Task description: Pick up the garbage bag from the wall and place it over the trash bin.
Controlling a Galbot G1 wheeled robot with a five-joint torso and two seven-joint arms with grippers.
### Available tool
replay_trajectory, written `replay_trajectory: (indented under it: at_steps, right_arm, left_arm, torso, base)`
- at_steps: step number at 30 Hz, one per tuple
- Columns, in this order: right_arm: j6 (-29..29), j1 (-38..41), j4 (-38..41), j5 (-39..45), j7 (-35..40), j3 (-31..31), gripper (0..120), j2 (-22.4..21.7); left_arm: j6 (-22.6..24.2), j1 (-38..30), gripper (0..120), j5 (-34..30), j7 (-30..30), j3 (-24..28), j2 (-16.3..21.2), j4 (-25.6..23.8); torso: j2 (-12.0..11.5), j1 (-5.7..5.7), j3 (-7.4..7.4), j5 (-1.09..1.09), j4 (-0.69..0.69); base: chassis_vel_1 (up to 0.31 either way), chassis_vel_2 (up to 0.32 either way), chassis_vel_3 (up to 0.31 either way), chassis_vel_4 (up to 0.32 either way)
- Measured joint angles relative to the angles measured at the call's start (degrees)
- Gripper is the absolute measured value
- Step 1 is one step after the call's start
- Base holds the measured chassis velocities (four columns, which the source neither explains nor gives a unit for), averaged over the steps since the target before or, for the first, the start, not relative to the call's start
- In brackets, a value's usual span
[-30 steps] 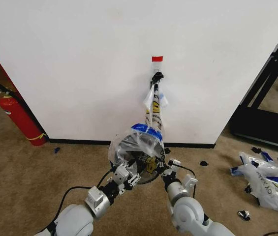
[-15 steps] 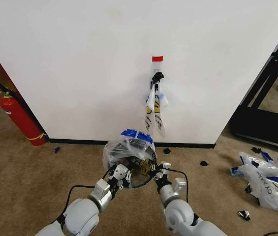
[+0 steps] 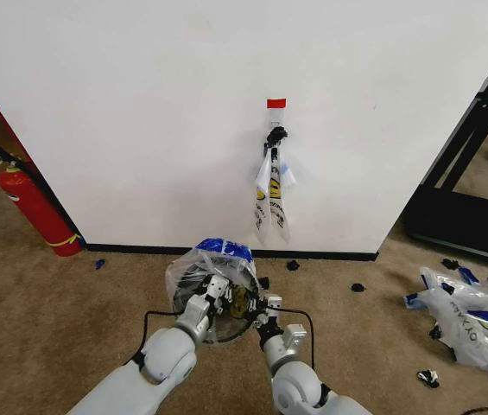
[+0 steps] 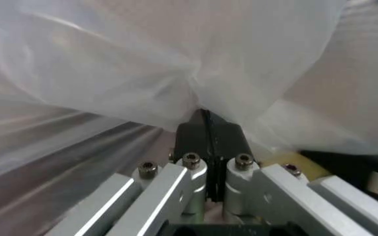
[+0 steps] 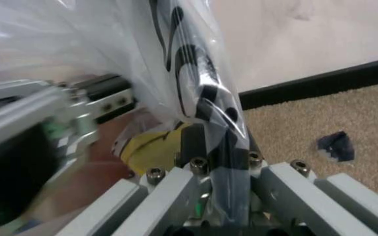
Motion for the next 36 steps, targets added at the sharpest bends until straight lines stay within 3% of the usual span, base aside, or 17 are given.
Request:
replay_trajectory:
  at_steps: [9,16,23,32,36]
  right_arm:
    - [-0.1,-0.5,1.7,-0.3,-1.7,-0.5,0,-1.1]
    - [-0.5,-0.7,2.3,-0.1,-1.7,-0.2,0,-2.0]
    - [-0.6,-0.4,1.4,0.5,-0.9,0.3,0,-1.8]
    - [-2.3,0.9,0.4,6.0,1.1,3.2,0,-1.3]
    - [-2.9,1.0,0.9,7.3,1.1,4.2,0,-1.6]
  left_arm:
    - [1.0,-1.9,0,3.7,-0.3,0.7,-0.2,4.9]
    - [1.0,-2.0,0,3.7,-0.2,0.5,0.9,4.6]
    - [1.5,-0.7,0,2.6,0.2,0.4,2.4,0.7]
    - [2.3,5.9,0,2.3,3.9,-1.2,6.1,-9.4]
    - [0.1,9.2,0,4.8,6.3,-2.7,8.0,-12.9]
  torso:
    - [0.0,0.00,0.00,-0.01,0.00]
    - [0.0,0.00,0.00,0.00,0.00]
    - [0.0,0.00,0.00,0.00,0.00]
    - [0.0,0.00,0.00,0.00,0.01]
    - [0.0,0.00,-0.01,-0.01,0.01]
  base:
    - [0.000,0.000,0.000,0.000]
    - [0.000,0.000,0.000,0.000]
    - [0.000,0.000,0.000,0.000]
    - [0.000,0.000,0.000,0.000]
    - [0.000,0.000,0.000,0.000]
